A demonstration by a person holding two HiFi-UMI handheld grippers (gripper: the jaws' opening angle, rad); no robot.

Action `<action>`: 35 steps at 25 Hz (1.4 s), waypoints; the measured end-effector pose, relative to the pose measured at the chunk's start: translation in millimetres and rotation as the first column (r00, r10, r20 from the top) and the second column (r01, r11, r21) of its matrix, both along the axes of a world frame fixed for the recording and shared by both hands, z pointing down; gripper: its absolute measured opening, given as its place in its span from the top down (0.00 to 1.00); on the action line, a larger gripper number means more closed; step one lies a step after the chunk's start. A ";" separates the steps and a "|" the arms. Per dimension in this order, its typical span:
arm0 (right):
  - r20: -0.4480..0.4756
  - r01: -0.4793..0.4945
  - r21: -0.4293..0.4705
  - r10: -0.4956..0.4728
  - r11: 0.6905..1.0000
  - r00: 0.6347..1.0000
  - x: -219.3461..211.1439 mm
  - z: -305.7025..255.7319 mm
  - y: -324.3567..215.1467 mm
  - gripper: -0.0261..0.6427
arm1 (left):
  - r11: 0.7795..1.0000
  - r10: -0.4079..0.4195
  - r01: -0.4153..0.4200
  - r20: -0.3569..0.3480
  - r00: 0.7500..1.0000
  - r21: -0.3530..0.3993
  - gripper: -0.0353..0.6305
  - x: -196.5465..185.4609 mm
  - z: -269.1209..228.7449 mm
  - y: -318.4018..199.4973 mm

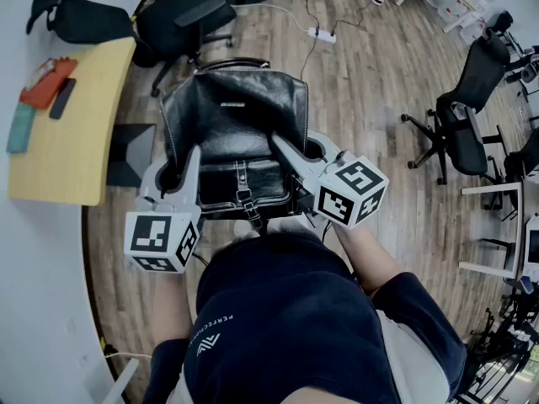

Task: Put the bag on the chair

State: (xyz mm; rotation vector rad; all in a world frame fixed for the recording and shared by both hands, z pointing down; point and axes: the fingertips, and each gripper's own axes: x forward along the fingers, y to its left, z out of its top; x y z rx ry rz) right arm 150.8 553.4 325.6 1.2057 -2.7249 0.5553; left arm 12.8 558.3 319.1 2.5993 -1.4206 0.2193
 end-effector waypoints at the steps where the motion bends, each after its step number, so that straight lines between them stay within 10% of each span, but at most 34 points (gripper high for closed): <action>1: 0.000 0.002 -0.004 -0.002 1.000 1.000 -2.3 1.4 0.5 0.91 | 1.000 -0.004 0.004 0.000 1.000 -0.003 0.86 -2.4 1.0 1.0; 16: -0.002 0.018 -0.069 -0.018 0.997 1.000 -1.9 19.8 -8.7 0.90 | 0.998 -0.033 0.033 -0.006 0.999 -0.050 0.86 -2.6 18.1 -6.3; 35: 0.037 0.193 -0.117 -0.190 0.974 0.981 42.1 33.0 -146.0 0.90 | 0.972 -0.205 0.207 0.030 0.978 -0.112 0.86 44.6 24.6 -119.0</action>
